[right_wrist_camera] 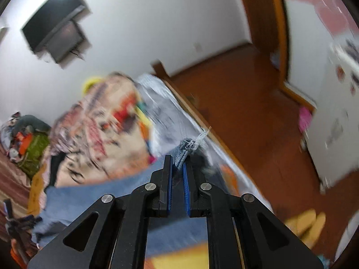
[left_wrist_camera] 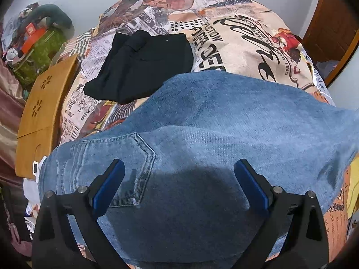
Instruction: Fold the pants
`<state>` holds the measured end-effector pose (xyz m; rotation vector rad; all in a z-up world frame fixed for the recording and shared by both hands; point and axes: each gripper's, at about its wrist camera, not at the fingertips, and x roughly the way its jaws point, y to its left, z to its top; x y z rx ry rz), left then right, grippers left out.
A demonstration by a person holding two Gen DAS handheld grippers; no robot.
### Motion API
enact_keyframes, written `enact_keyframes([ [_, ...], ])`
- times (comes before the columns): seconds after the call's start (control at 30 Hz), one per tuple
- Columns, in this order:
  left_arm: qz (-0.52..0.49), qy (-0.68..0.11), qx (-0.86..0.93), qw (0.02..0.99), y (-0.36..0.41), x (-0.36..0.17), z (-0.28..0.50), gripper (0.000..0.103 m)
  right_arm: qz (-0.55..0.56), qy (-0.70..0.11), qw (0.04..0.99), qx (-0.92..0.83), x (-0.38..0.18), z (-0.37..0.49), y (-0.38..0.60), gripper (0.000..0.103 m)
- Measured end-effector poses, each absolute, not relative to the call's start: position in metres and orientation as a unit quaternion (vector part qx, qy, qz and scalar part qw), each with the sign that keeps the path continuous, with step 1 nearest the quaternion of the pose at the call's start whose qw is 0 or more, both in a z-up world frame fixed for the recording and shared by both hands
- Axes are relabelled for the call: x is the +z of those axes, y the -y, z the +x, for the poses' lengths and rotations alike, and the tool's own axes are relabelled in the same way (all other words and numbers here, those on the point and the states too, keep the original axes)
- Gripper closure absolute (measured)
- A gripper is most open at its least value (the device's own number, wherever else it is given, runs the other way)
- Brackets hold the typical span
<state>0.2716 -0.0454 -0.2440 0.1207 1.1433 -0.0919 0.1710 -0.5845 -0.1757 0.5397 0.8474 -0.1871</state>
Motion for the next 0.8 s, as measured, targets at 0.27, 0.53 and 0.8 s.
enact_keyframes([
  [0.27, 0.051, -0.536, -0.039, 0.842, 0.046, -0.246, 0.269, 0.003, 0.261, -0.462, 0.839, -0.115, -0.218, 0.140, 0.595, 0.096],
  [0.53, 0.046, -0.518, -0.058, 0.852, 0.036, -0.232, 0.257, 0.003, 0.183, -0.468, 0.848, -0.170, -0.197, 0.136, 0.581, 0.084],
  [0.8, 0.048, -0.461, -0.014, 0.886, -0.011, -0.199, 0.251, 0.003, 0.136, -0.407, 0.897, -0.103, -0.134, 0.163, 0.521, 0.067],
])
